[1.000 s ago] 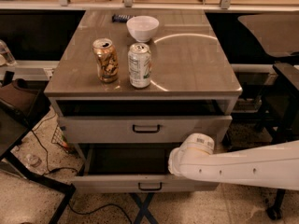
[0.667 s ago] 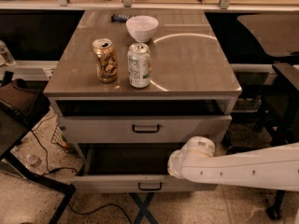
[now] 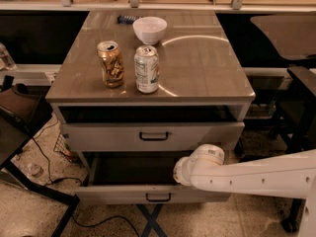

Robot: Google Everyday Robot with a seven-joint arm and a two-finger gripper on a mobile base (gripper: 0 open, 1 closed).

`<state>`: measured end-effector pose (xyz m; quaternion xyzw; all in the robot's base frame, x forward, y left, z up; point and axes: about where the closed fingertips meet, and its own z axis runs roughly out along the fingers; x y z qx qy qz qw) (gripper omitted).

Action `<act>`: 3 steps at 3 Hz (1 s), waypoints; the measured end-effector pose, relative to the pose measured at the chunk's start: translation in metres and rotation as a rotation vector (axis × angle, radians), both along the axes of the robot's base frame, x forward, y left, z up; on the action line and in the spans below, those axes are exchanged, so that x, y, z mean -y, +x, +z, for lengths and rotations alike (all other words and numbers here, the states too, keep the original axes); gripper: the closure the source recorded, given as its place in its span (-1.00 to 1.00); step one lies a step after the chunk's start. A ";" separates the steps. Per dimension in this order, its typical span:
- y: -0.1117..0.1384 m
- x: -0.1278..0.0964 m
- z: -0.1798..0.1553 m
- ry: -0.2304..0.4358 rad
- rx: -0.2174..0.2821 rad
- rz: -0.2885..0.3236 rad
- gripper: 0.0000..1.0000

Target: Open middle drawer

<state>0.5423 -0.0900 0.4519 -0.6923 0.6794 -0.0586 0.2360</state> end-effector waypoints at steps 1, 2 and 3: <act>0.008 -0.007 -0.007 0.008 -0.003 0.013 1.00; 0.003 -0.012 -0.024 0.001 -0.042 0.028 1.00; -0.011 -0.010 -0.034 -0.014 -0.087 0.031 1.00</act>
Offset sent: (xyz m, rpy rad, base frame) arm 0.0095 0.0148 -0.0320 0.0021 0.0651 0.0412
